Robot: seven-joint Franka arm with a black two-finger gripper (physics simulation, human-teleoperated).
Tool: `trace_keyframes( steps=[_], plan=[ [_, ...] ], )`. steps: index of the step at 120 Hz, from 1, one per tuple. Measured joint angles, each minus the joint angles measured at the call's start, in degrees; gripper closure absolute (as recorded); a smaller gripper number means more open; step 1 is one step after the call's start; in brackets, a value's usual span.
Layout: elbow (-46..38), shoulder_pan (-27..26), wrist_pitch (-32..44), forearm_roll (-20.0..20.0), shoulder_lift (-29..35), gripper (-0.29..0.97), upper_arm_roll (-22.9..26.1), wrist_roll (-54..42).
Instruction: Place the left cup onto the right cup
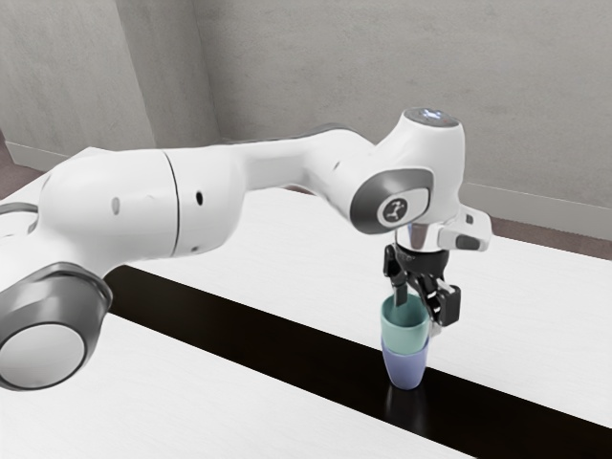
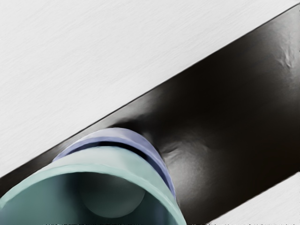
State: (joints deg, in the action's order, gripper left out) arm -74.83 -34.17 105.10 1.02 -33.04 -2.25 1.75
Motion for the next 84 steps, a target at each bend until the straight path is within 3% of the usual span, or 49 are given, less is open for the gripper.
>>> trace_keyframes(
  steps=[53, 84],
  plan=[
    [-2.3, -0.3, -0.4, -0.2, 5.6, 0.03, -0.9, -0.1],
    [-5.1, 2.7, -1.8, -0.5, 10.6, 0.02, -1.3, -0.2]
  ],
)
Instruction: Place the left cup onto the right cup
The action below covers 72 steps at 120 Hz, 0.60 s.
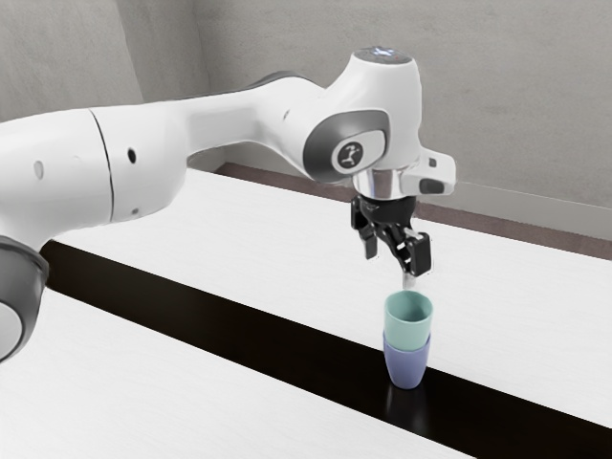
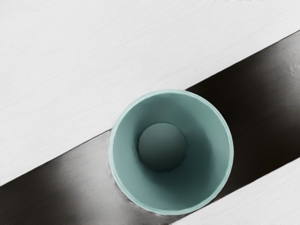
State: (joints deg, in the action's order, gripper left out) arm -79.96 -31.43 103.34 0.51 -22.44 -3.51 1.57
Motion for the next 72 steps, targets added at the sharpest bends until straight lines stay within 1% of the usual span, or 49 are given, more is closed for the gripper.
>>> trace_keyframes(
  steps=[18, 72],
  plan=[
    [-0.3, 2.3, -1.7, -0.1, 2.1, 0.02, 0.0, 0.0],
    [-1.9, 11.7, -6.9, -0.2, 7.2, 0.02, -0.1, -0.1]
  ],
)
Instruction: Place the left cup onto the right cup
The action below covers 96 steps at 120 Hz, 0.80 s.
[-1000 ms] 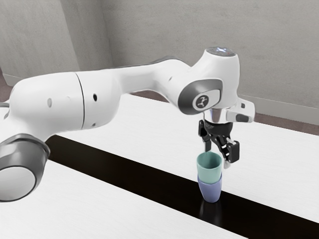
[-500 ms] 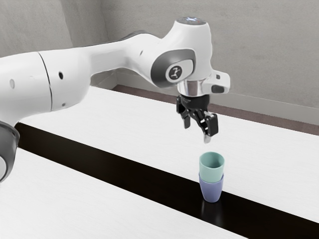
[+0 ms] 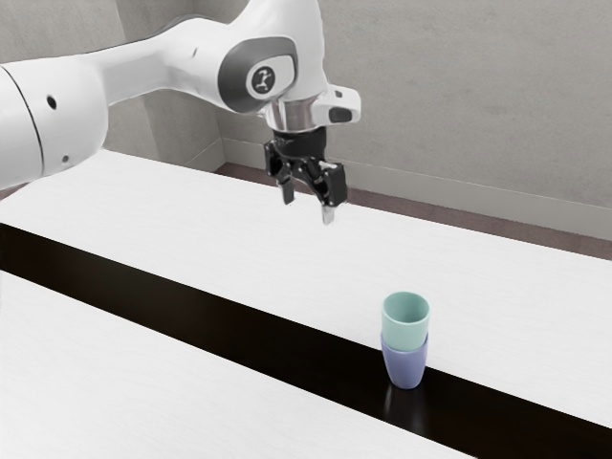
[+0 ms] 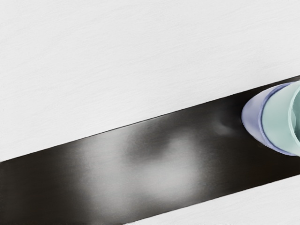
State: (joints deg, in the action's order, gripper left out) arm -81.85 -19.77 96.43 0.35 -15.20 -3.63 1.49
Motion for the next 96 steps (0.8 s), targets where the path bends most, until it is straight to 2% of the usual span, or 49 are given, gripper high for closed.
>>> trace_keyframes(
  steps=[44, 96],
  plan=[
    [-1.7, 7.7, -3.4, 0.0, 4.6, 0.02, -0.3, 0.0],
    [-3.7, 13.8, -5.5, -0.1, 11.7, 0.02, -0.9, 0.0]
  ],
)
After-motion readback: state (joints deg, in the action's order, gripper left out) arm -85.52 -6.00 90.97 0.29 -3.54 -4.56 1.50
